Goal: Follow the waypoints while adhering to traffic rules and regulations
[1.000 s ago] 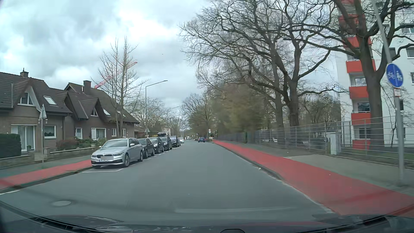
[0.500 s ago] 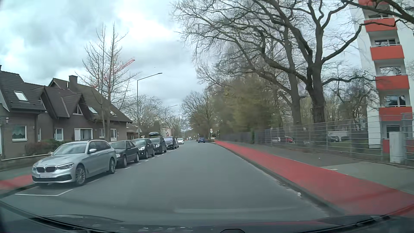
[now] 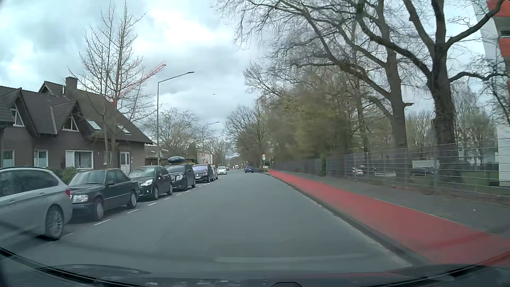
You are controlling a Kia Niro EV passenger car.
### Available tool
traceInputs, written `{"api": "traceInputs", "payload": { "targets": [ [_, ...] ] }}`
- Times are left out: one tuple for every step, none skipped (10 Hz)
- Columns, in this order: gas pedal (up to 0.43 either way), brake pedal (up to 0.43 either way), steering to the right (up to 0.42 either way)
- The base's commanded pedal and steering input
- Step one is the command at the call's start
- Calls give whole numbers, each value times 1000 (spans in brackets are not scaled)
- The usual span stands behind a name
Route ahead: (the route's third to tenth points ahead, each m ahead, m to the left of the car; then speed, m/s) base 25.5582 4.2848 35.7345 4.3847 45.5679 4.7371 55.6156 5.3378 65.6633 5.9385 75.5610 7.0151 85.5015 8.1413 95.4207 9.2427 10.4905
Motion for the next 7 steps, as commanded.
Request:
{"api": "traceInputs", "payload": {
  "targets": [
    [138,0,-11],
    [138,0,-10],
    [130,0,-10],
    [0,0,-8],
    [0,0,-5],
    [0,0,-3],
    [0,0,-3]
  ]
}}
